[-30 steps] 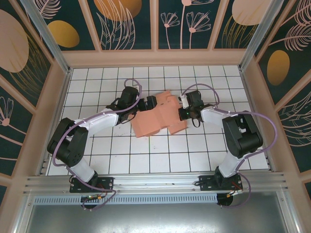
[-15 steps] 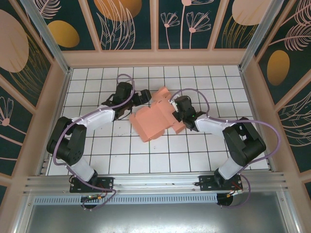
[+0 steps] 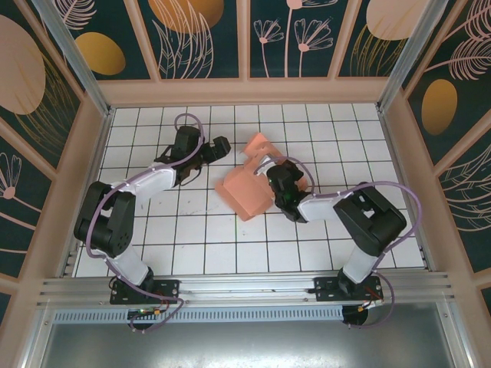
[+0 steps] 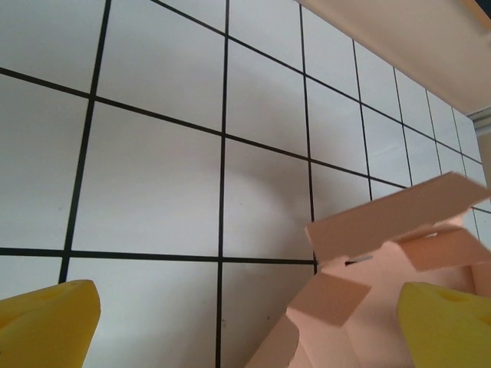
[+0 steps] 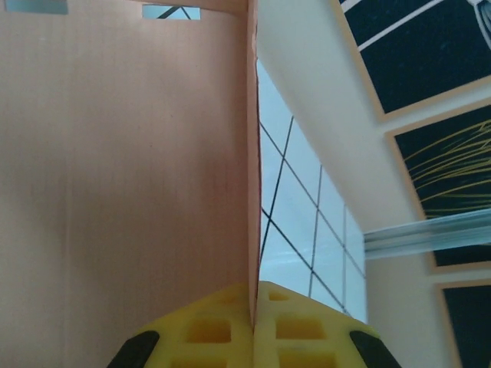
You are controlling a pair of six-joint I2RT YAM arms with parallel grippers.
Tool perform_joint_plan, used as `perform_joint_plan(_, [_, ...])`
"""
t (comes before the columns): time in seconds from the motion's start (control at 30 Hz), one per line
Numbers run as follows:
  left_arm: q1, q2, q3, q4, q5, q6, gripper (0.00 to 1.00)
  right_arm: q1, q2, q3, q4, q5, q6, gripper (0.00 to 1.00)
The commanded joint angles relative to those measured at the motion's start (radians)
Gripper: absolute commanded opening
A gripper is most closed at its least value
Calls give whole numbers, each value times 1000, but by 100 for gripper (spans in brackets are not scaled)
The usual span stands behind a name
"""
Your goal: Fold the paper box
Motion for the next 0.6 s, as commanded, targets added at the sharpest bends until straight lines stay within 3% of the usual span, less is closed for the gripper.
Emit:
perform_joint_plan(0.0, [31,3,3,16,25,10,99,24,31,7,195,60,-159,0])
perform_joint_plan(0.33, [122,16,-30,52,111,48,99,115,199,4,578,63,-497,0])
perform_joint_plan(0.57, [121,47,-27,24,163,80,96,121,198,24,531,46,-486,0])
